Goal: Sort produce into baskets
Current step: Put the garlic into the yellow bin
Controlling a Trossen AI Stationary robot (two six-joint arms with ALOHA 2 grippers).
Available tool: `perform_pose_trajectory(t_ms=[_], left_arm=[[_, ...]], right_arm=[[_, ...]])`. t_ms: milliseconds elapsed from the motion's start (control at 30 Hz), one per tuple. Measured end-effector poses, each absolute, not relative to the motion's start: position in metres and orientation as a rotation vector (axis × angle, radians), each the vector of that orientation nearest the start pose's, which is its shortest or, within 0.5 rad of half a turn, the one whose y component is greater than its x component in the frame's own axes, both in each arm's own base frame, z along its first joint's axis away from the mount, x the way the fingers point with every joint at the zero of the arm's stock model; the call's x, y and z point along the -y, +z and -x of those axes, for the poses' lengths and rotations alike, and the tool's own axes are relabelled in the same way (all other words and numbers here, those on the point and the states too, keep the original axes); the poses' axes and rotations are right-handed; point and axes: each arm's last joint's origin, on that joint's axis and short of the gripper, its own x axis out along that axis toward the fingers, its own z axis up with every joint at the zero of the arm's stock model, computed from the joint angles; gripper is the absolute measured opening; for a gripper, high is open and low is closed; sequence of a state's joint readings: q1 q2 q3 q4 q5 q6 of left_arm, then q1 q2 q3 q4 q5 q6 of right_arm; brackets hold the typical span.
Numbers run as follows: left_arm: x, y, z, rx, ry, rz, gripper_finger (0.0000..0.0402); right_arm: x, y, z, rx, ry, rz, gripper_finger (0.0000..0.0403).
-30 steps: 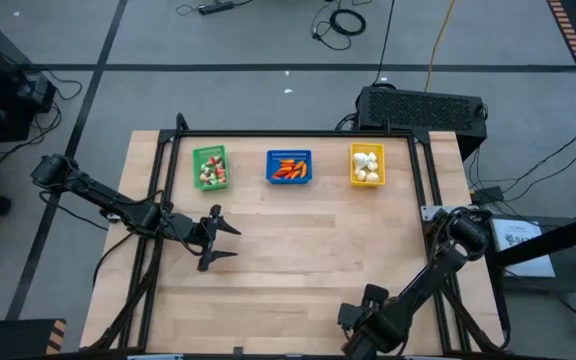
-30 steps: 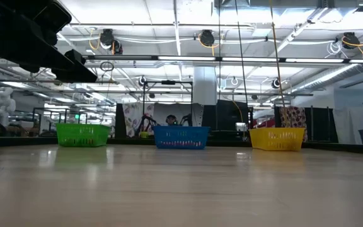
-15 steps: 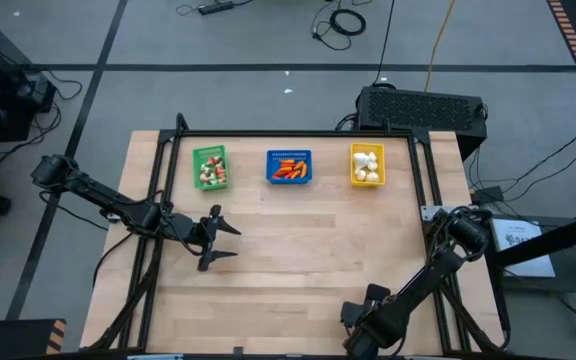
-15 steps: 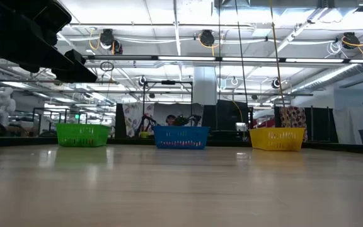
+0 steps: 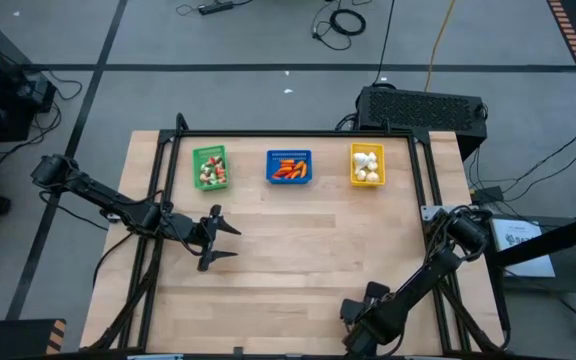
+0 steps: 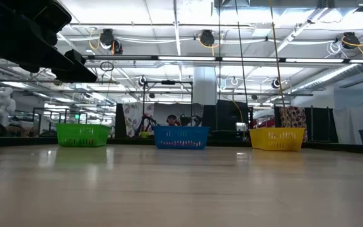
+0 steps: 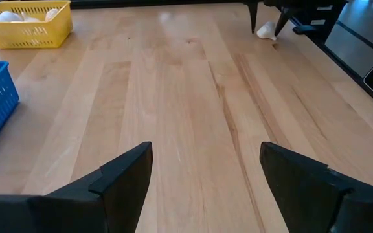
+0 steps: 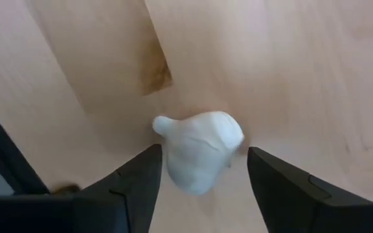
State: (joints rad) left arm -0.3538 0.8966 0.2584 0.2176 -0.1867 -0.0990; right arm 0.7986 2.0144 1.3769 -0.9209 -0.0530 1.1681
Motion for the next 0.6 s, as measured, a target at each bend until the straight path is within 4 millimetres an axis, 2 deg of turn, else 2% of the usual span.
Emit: perform_pose_trajectory(t_ms=[600], left_arm=[[0.0558,0.1727,-0.1665,-0.413,-0.144,-0.014,0.0294]], right_arm=[[-0.2643,0.1477,-0.2562,-1.583,-0.247,-0.323,0.0100]])
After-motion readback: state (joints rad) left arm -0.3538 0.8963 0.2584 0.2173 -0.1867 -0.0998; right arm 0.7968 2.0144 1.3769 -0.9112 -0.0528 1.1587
